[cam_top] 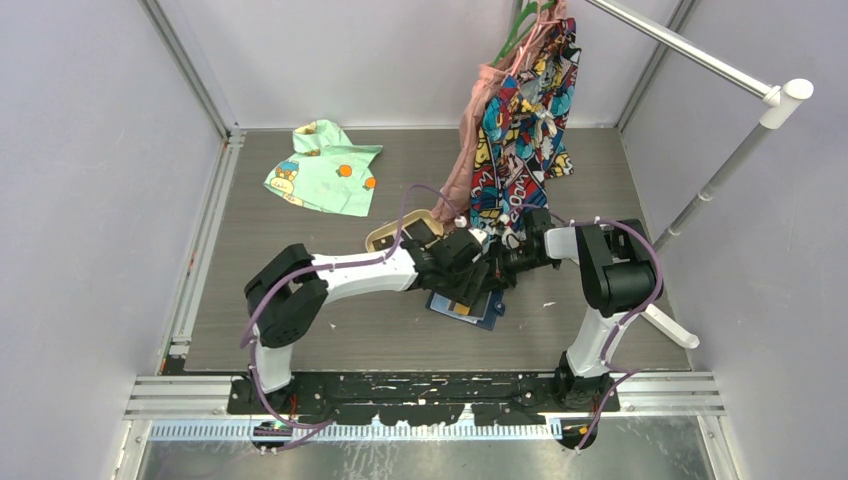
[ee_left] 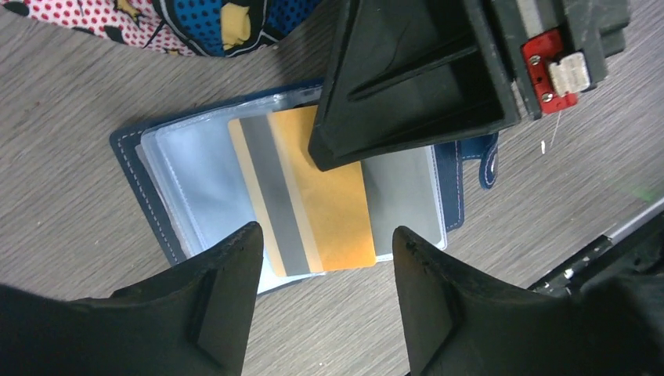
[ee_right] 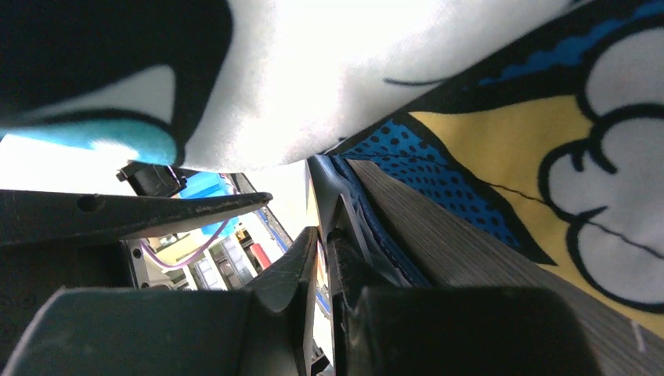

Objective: Put the credit cards into the card holder
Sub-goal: Insert the credit card into the card holder.

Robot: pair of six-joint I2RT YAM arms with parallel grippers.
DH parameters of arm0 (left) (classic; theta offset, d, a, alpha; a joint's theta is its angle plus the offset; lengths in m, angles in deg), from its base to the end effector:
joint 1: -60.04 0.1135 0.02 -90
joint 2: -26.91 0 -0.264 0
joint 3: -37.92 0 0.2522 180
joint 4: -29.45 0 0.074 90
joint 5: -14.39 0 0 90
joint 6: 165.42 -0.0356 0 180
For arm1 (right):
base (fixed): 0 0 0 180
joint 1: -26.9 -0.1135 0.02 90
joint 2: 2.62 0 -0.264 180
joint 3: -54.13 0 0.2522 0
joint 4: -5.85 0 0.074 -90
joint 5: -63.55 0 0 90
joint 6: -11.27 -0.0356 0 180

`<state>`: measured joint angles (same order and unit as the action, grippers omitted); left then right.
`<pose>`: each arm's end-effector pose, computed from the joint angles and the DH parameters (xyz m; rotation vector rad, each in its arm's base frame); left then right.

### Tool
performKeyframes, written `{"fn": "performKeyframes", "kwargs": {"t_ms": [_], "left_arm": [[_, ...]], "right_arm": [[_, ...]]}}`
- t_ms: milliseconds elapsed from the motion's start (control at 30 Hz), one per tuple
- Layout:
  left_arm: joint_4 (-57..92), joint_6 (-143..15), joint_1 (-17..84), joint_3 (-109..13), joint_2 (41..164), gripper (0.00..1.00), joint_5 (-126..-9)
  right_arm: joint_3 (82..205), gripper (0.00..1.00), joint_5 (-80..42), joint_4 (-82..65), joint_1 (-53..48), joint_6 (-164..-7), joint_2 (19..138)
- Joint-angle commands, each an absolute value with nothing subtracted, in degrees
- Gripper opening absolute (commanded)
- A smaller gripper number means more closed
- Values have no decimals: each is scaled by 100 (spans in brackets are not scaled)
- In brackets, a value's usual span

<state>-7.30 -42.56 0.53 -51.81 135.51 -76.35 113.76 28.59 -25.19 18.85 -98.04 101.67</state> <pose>0.2058 -0.3485 0.1917 0.6073 2.5872 -0.5814 0.2809 0.0692 0.1006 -0.0913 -2.7668 -1.4804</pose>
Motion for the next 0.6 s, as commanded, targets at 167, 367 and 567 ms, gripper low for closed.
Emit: {"fn": "performKeyframes", "kwargs": {"t_ms": [167,367,567], "left_arm": [[-937,-4649,-100,-5797,13945,66,-8341],[-1200,-4741,-188,-5995,14158,66,-8796],[-1302,-4652,-210,-5957,14183,63,-8965]], "right_arm": [[11527,16,2745,-2613,1838,-9675,10267],[11541,17,2742,-2637,1838,-9658,10287],[11574,19,2742,-2701,1838,-9616,10307]]}}
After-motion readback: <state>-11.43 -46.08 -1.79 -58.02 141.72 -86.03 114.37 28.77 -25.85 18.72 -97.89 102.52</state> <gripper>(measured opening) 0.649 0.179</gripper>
